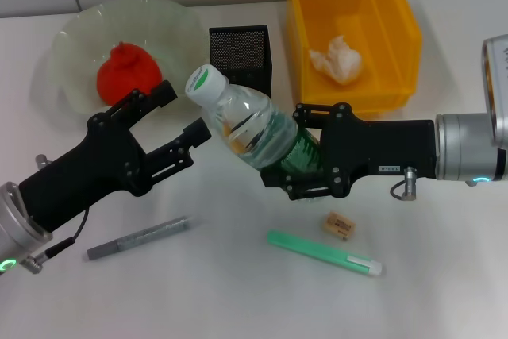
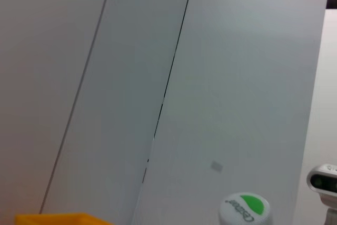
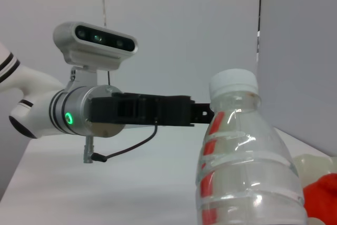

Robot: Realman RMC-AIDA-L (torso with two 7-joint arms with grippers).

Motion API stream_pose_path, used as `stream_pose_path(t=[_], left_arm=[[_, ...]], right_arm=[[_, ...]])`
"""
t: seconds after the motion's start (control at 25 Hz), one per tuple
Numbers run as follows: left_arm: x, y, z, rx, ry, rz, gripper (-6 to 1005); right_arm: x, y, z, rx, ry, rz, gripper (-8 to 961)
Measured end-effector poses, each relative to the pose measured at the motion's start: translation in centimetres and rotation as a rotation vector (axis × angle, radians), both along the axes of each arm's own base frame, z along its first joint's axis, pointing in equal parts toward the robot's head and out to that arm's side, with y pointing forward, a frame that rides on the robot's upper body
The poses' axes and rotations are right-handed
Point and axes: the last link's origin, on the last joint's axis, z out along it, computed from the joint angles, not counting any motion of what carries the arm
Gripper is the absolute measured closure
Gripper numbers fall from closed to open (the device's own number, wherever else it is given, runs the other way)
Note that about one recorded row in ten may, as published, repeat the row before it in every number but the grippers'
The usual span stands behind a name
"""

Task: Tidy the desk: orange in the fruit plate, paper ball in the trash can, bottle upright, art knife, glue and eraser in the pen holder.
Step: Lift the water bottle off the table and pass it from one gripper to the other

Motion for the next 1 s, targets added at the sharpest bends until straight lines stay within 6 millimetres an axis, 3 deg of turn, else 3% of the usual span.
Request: stream_pose_path(t=[0.32,1.0], left_arm=[[0.5,0.3,-0.4,-0.018,-0.062,0.043,172],[0.5,0.3,-0.4,-0.013,-0.102,0.073,172]], right_arm=[[-1.0,0.6,-1.4,-0.014,0.0,0.021,161],[-2.0,1.1,-2.1,-0.026,0.024,0.033,158]])
